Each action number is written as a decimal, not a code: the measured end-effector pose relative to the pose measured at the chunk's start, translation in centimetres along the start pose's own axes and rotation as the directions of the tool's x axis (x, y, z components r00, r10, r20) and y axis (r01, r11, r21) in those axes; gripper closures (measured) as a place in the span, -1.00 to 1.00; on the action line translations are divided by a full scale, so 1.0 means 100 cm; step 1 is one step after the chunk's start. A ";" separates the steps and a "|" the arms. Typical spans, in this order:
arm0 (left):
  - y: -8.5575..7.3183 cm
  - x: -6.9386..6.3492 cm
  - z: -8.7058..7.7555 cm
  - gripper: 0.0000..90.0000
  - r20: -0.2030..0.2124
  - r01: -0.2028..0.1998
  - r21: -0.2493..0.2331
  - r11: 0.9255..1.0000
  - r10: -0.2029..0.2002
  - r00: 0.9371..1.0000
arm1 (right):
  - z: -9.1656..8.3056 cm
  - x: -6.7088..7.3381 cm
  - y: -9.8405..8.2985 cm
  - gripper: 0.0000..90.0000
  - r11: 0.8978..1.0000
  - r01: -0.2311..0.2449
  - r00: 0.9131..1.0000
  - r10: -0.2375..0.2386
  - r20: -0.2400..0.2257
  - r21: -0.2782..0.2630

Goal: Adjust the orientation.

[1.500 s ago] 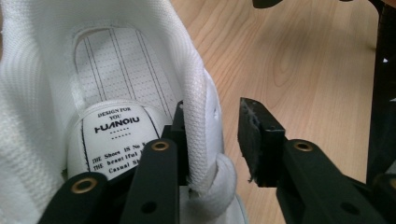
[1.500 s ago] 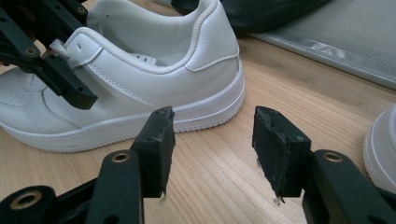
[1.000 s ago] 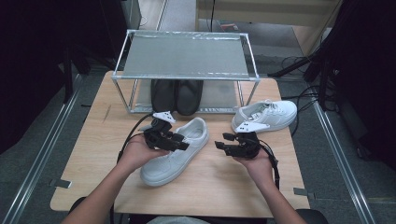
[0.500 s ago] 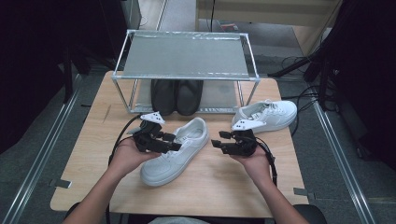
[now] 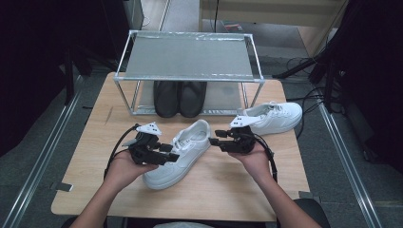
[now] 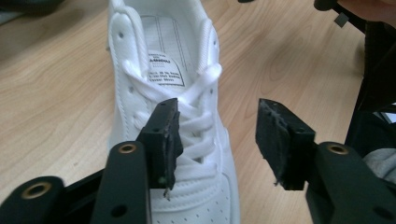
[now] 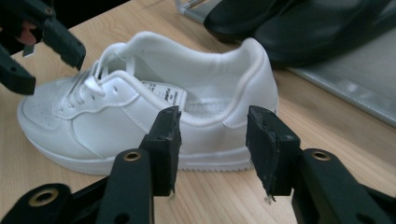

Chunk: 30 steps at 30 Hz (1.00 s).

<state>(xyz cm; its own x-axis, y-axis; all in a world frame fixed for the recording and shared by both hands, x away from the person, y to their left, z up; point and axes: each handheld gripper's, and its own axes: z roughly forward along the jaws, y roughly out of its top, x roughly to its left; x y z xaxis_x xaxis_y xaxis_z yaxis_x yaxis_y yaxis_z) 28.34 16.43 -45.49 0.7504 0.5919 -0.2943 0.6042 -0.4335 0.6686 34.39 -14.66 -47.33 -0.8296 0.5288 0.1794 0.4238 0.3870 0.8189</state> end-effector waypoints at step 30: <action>-0.026 -0.002 0.018 1.00 0.007 -0.039 0.041 0.998 0.038 0.999 | 0.045 0.006 0.009 1.00 0.999 -0.011 0.996 0.015 -0.086 0.045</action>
<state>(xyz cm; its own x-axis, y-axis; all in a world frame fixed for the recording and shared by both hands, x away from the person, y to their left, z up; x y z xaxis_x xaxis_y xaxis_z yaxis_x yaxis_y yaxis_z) 27.12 16.17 -48.41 0.7749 0.5699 -0.2733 0.5851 -0.4833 0.6512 35.86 -10.58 -48.96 -0.8514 0.4678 0.2373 0.4485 0.4146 0.7918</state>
